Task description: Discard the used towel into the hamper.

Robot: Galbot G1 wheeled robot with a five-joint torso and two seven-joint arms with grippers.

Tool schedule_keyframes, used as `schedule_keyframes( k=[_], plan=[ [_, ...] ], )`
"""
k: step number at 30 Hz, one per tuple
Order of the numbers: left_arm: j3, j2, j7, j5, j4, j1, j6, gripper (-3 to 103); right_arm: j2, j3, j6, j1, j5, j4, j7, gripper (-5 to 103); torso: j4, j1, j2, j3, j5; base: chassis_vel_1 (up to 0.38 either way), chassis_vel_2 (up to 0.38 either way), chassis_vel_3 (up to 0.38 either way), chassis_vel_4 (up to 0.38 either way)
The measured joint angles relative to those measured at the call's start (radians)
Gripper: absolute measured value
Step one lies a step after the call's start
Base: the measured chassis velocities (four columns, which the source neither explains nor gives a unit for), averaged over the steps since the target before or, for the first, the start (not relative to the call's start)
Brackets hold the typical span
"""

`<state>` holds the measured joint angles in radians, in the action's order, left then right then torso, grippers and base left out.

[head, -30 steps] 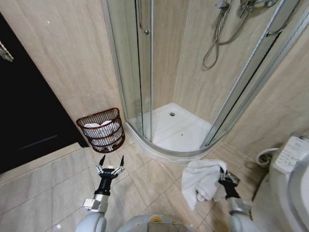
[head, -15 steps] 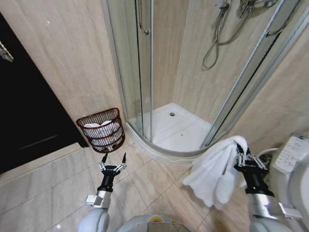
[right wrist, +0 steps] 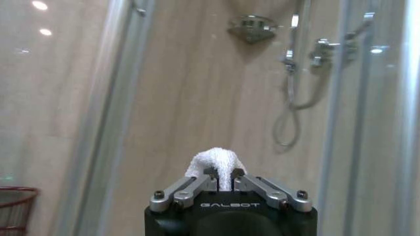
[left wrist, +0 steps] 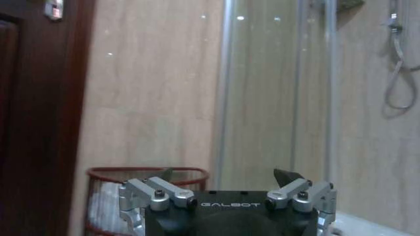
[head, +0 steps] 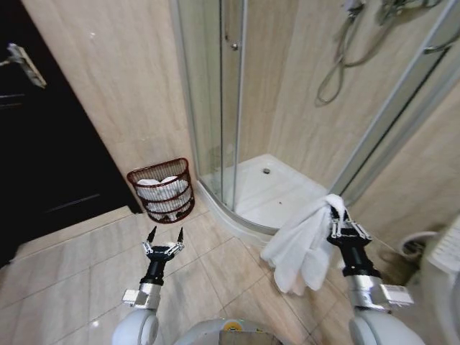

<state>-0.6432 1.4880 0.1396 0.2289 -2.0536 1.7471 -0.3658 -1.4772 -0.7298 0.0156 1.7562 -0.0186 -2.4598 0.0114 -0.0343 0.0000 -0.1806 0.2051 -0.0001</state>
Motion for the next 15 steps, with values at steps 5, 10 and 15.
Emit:
schedule_keyframes(
  k=[5, 10, 15],
  plan=[
    [-0.003, -0.007, 0.002, 0.005, 0.000, 0.002, -0.003, 100, 0.000, 0.024, -0.008, -0.001, 0.026, 0.008, 0.001, 8, -0.0001, 0.000, 0.001, -0.001, 0.0002, 0.164, 0.158, 0.022, 0.028],
    [-0.008, -0.010, 0.005, 0.013, 0.003, 0.003, -0.009, 100, -0.004, 0.051, -0.015, -0.007, 0.055, 0.010, 0.002, 8, 0.0001, 0.000, 0.002, -0.002, 0.0004, 0.172, 0.172, 0.011, -0.008],
    [-0.010, -0.011, 0.005, 0.022, 0.015, 0.007, -0.025, 100, -0.006, 0.087, -0.021, -0.013, 0.090, 0.010, 0.001, 8, 0.0000, 0.000, 0.002, -0.001, 0.0004, 0.189, 0.196, -0.020, -0.017]
  ],
)
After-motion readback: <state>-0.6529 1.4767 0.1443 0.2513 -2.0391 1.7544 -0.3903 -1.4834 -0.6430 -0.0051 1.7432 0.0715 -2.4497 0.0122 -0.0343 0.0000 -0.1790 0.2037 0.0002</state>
